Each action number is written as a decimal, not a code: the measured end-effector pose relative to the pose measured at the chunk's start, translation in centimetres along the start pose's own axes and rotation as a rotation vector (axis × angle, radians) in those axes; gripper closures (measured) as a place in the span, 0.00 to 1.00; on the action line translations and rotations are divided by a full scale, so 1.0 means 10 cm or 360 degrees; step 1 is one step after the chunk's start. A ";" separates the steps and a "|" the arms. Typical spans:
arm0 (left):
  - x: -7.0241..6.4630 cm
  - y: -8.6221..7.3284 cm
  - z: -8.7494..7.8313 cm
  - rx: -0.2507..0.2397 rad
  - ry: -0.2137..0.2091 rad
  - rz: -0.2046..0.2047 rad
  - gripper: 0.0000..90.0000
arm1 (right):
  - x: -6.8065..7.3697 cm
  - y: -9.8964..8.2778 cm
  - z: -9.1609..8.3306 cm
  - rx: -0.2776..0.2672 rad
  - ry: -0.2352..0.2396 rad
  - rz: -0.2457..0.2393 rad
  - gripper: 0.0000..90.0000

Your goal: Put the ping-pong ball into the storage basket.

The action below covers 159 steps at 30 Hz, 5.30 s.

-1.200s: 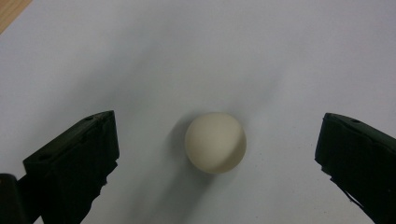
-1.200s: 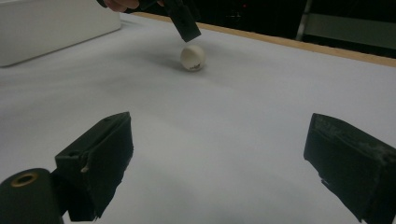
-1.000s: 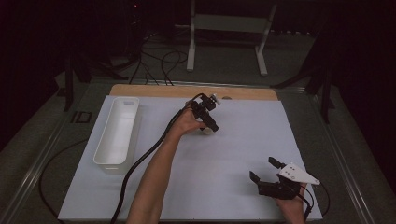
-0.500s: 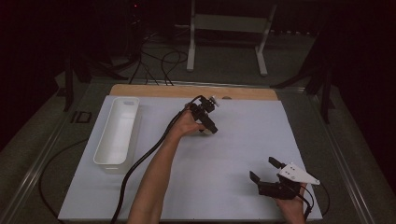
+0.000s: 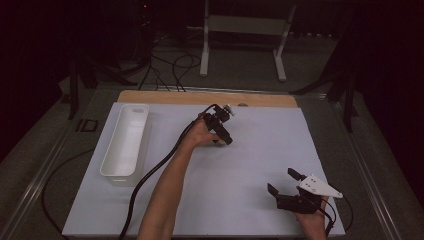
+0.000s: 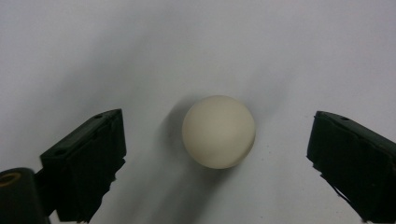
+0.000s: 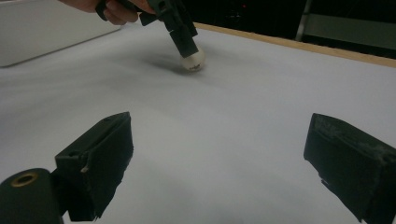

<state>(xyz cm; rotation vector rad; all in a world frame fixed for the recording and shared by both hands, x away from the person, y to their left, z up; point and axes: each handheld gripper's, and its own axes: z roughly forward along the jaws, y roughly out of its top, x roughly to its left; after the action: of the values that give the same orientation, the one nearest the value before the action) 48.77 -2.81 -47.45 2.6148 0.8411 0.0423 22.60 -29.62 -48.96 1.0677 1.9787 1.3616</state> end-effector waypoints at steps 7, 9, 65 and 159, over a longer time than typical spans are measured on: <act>-0.02 -0.01 0.07 0.0020 0.0034 -0.0026 0.15 | 0.00 0.00 0.00 0.0000 0.0000 0.0001 0.09; -0.02 -0.01 0.08 0.0032 0.0037 -0.0029 0.18 | 0.00 0.00 0.00 0.0001 0.0000 0.0002 0.09; -0.10 -0.03 -0.14 -0.0015 0.0043 0.0022 0.57 | 0.01 -0.01 0.02 0.0002 0.0003 -0.0008 0.09; -0.24 0.01 -1.03 -0.0188 0.0195 0.0086 0.57 | 0.01 -0.03 0.06 -0.0026 -0.0057 0.0008 0.09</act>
<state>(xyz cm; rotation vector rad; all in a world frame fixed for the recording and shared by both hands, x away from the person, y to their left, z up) 45.40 -0.57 -37.73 2.5433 0.7834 0.2612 22.91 -29.28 -49.44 1.0829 1.9368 1.3498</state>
